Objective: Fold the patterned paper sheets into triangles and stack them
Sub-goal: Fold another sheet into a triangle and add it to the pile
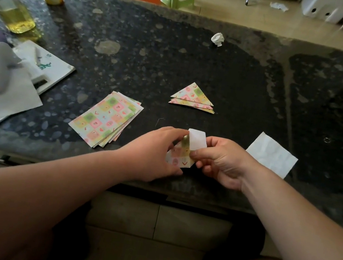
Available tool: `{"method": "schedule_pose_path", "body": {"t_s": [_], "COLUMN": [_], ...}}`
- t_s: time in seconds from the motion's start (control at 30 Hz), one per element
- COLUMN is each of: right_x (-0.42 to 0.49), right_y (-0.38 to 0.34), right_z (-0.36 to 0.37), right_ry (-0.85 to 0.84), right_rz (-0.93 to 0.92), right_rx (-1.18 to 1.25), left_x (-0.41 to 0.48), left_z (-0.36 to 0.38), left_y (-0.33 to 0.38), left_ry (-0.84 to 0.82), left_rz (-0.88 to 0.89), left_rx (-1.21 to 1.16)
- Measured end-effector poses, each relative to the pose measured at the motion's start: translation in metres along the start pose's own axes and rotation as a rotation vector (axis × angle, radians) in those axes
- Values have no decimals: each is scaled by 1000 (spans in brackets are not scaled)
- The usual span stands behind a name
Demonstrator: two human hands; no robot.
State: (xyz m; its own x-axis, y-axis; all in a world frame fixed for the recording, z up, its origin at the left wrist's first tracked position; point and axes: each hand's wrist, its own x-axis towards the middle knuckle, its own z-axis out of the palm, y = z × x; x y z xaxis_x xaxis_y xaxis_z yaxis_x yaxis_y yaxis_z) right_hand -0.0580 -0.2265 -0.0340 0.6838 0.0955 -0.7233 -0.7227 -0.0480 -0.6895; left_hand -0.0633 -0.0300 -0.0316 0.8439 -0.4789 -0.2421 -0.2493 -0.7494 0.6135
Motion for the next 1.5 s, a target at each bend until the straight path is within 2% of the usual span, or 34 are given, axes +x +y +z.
{"method": "schedule_pose_path", "body": {"t_s": [0.2,0.43,0.67,0.8,0.9,1.0,1.1,1.23,1.33,1.43,1.5], "right_x": [1,3,3,2,3,3,2,6,8,6,6], "right_y": [0,1,-1,-1,0,1,2,2,0,-4,-6], "right_z": [-1,2,3,3,4,5,5,3,2,-2,-5], "right_ry": [-4,88,222,220,171,151,223,291,269,202,167], "right_rz": [-23,-28,-50,-129,-181,-229,-307,-368,-386,-380,-381], "right_rx": [-20,-97,-290,-476,-639,-760,-843,-859,-848,-715,-558], "left_x": [1,0,6,16,19,19,22,23,24,26,26], "left_z": [3,0,-1,-3,-3,2,4,7,8,7,3], "left_y": [-1,1,-6,-8,-9,-11,-17,-20,-18,-16,-13], "left_ry": [4,71,118,118,50,50,89,123,133,164,189], "left_rz": [21,-3,-181,-310,-324,-226,-194,-170,-146,-145,-157], "left_rx": [19,-49,-168,-242,-94,158,144,150,146,44,-107]}}
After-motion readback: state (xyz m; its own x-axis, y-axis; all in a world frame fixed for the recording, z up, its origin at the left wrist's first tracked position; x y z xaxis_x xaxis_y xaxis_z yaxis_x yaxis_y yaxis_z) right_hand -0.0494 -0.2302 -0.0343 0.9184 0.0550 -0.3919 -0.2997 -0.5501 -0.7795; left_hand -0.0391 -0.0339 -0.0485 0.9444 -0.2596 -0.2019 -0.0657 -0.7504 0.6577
